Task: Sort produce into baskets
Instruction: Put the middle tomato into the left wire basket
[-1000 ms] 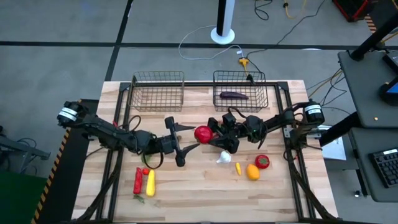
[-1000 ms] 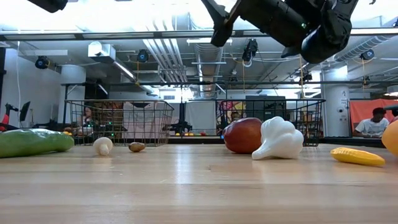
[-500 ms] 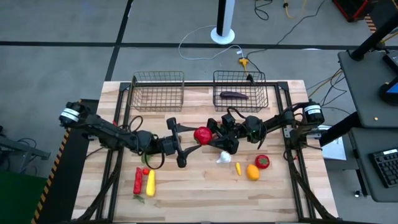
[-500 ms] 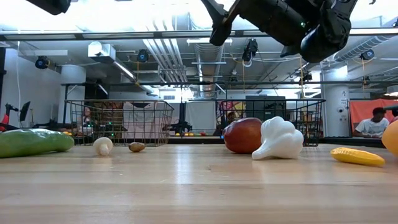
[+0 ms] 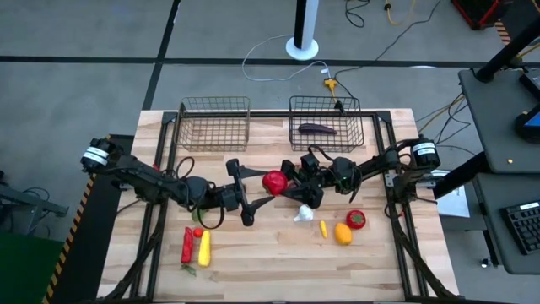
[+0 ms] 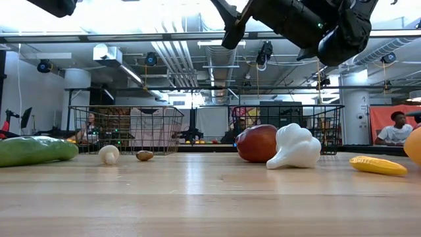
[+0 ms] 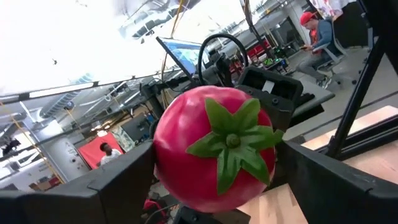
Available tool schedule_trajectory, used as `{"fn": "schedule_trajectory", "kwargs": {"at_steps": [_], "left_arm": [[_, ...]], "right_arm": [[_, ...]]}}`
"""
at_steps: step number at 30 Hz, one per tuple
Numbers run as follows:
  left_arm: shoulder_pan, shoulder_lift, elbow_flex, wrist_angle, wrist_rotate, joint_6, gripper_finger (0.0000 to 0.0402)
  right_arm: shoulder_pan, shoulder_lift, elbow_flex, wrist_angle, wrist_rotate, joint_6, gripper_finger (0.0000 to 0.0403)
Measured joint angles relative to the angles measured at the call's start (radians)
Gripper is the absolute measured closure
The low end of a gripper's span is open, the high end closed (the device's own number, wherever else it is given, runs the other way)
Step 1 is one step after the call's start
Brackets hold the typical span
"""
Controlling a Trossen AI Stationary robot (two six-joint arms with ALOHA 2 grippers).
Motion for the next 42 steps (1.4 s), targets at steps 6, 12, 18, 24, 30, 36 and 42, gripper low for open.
{"fn": "schedule_trajectory", "kwargs": {"at_steps": [6, 12, 18, 24, 30, 36, 42], "left_arm": [[0.026, 0.0, 0.0, 0.004, 0.012, -0.008, 0.0075], [0.037, 0.0, 0.0, 0.006, 0.037, -0.016, 0.0087], [0.037, 0.0, 0.0, 0.005, 0.035, -0.03, 0.0124], [0.036, 0.0, 0.0, 0.004, 0.033, -0.051, 0.0137], [0.035, 0.0, 0.0, -0.012, 0.021, -0.085, 0.0139], [0.028, -0.002, -0.001, -0.016, 0.012, -0.136, 0.014], [-0.005, -0.005, -0.002, -0.018, -0.061, -0.14, 0.014]], "right_arm": [[-0.001, 0.0, 0.0, -0.007, 0.028, 0.0, 0.0094], [0.0, 0.0, 0.0, -0.007, 0.029, -0.001, 0.0094], [0.0, 0.0, 0.0, -0.007, 0.027, 0.0, 0.0094], [-0.001, 0.0, 0.0, -0.007, 0.022, 0.018, 0.0087], [-0.001, 0.0, 0.0, -0.015, 0.021, 0.04, 0.0059], [-0.005, 0.0, 0.0, -0.032, 0.021, 0.072, 0.0045], [-0.005, -0.003, 0.0, -0.052, 0.028, 0.079, 0.0044]]}}
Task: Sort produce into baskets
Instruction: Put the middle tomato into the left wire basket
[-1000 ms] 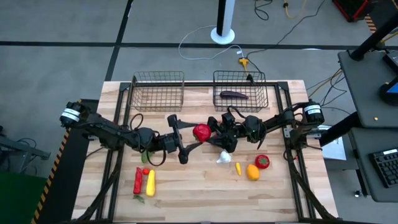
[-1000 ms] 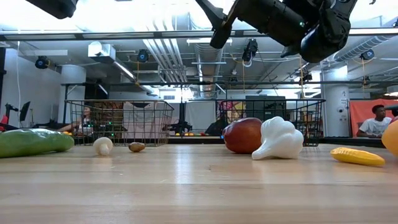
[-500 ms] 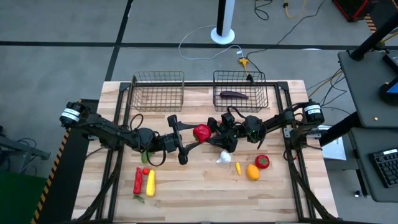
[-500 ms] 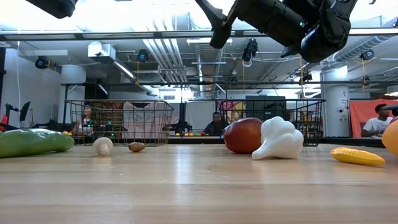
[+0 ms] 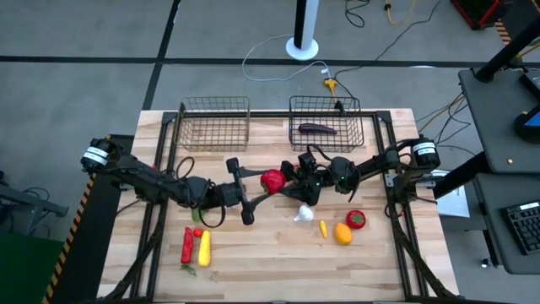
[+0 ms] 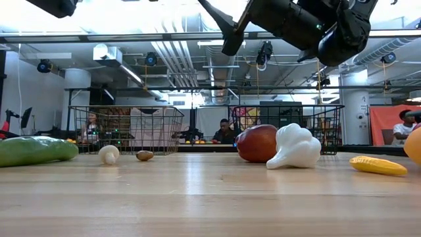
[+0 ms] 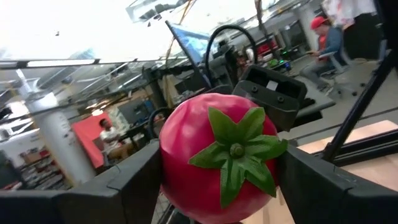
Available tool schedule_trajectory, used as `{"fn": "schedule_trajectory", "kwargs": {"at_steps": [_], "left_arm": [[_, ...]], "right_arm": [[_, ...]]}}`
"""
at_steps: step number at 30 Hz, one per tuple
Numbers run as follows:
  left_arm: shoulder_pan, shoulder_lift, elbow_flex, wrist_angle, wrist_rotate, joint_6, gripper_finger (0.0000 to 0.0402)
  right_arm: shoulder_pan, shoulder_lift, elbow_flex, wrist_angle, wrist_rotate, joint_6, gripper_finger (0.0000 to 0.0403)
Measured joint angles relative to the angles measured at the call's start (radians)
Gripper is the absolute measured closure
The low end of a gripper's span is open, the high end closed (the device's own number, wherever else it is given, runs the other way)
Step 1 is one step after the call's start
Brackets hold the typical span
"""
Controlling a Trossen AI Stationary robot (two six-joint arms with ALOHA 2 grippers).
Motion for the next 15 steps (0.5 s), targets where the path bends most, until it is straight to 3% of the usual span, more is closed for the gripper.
{"fn": "schedule_trajectory", "kwargs": {"at_steps": [9, 15], "left_arm": [[-0.076, -0.073, 0.0, -0.137, -0.205, -0.005, 0.0141], [-0.131, -0.171, 0.0, -0.352, -0.308, -0.158, 0.0141]], "right_arm": [[-0.005, -0.019, -0.001, -0.081, 0.002, -0.01, 0.0044], [-0.011, -0.026, -0.002, -0.146, -0.002, -0.066, 0.0044]]}}
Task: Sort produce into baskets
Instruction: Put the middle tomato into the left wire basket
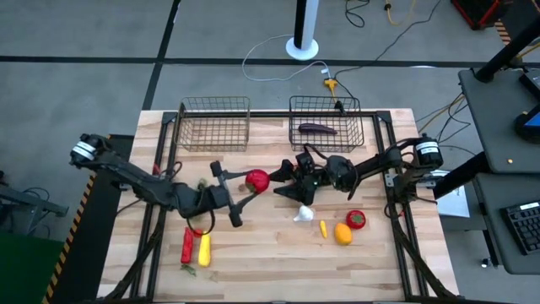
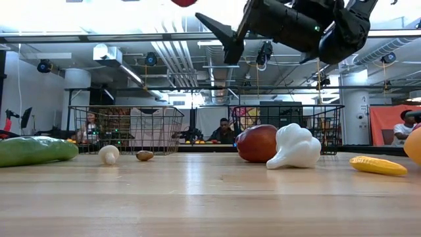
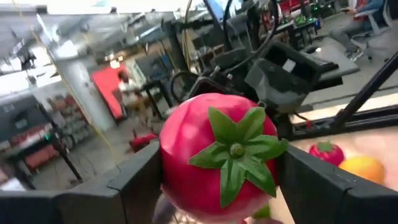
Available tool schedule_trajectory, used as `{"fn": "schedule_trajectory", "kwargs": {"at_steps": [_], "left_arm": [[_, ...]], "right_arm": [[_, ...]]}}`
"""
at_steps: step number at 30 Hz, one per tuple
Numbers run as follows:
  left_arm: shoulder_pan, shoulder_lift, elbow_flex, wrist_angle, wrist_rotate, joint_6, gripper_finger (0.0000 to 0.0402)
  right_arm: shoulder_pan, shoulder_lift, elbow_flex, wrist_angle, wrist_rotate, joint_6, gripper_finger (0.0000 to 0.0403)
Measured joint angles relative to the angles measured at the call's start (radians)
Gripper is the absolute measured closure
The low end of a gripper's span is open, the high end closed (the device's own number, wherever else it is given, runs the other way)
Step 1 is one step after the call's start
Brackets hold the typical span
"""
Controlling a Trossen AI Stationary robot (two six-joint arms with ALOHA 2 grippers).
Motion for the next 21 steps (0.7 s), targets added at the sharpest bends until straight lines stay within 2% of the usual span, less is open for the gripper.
{"fn": "schedule_trajectory", "kwargs": {"at_steps": [7, 11, 15, 18, 21], "left_arm": [[-0.026, -0.152, 0.0, -0.389, 0.022, -0.317, 0.0141], [-0.025, -0.237, 0.0, -0.628, 0.133, -0.548, 0.0141], [-0.025, -0.283, 0.0, -0.757, 0.249, -0.68, 0.0141], [-0.025, -0.3, 0.0, -0.804, 0.286, -0.721, 0.0141], [-0.019, -0.317, 0.007, -0.87, 0.272, -0.76, 0.0141]], "right_arm": [[-0.003, -0.009, 0.0, -0.16, -0.018, -0.183, 0.0044], [0.016, -0.024, 0.0, -0.269, -0.023, -0.353, 0.0044], [0.055, -0.043, 0.016, -0.377, -0.019, -0.598, 0.0044], [0.094, -0.051, 0.067, -0.504, 0.056, -0.774, 0.0044], [0.134, -0.066, 0.151, -0.726, 0.18, -0.913, 0.0044]]}}
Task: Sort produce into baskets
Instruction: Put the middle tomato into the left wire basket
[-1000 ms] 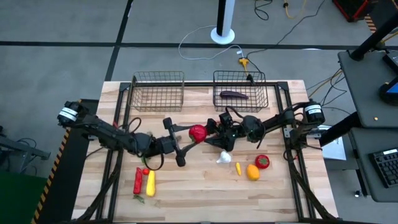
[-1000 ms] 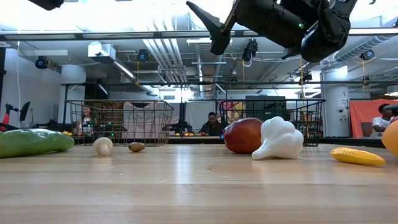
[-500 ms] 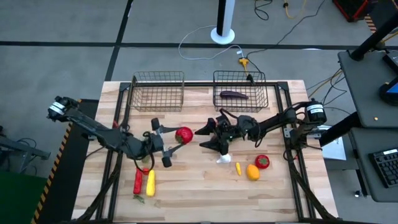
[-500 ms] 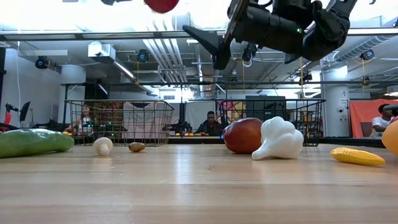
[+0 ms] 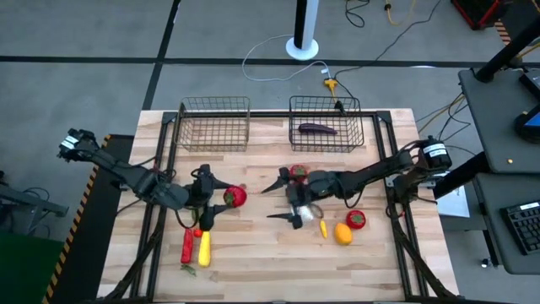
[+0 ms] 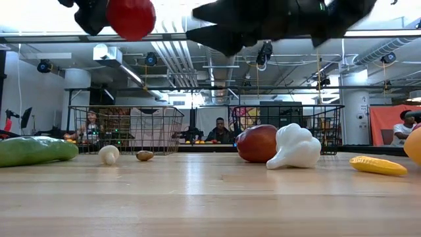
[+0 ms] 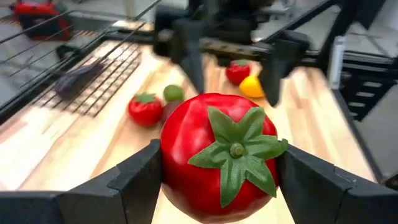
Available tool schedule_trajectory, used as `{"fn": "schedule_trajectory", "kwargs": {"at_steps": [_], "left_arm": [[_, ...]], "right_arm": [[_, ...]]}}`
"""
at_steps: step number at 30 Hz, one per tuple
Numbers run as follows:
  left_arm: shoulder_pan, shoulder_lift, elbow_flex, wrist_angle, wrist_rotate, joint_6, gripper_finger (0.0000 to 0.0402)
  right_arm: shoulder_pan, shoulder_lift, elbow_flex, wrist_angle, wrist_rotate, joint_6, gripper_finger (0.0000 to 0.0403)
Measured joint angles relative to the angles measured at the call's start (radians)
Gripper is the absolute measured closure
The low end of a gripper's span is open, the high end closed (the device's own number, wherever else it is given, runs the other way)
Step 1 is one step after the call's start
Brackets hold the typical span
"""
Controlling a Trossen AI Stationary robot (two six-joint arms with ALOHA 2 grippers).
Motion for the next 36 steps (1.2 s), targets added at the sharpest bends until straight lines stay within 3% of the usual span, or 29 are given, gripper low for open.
{"fn": "schedule_trajectory", "kwargs": {"at_steps": [6, 9, 13, 18, 23, 31, 36], "left_arm": [[0.045, -0.012, 0.088, -0.274, -0.112, -0.162, 0.0141], [0.087, 0.004, 0.152, -0.443, -0.15, -0.239, 0.0141], [0.17, 0.029, 0.212, -0.596, -0.17, -0.235, 0.0141], [0.318, 0.036, 0.241, -0.646, -0.171, -0.127, 0.0141], [0.511, 0.035, 0.242, -0.636, -0.092, 0.024, 0.0141], [0.848, 0.037, 0.242, -0.491, 0.154, 0.307, 0.0141], [1.058, 0.06, 0.242, -0.425, 0.303, 0.403, 0.0141]], "right_arm": [[0.044, -0.007, 0.235, -0.507, 0.256, -0.051, 0.0044], [0.041, -0.005, 0.329, -0.696, 0.291, 0.0, 0.0044], [0.032, -0.008, 0.371, -0.776, 0.295, 0.015, 0.0044], [0.029, -0.011, 0.385, -0.777, 0.295, 0.015, 0.0044], [0.03, -0.011, 0.377, -0.786, 0.294, 0.044, 0.0044], [0.03, -0.011, 0.375, -0.784, 0.295, 0.062, 0.0044], [0.03, -0.011, 0.374, -0.784, 0.294, 0.087, 0.0044]]}}
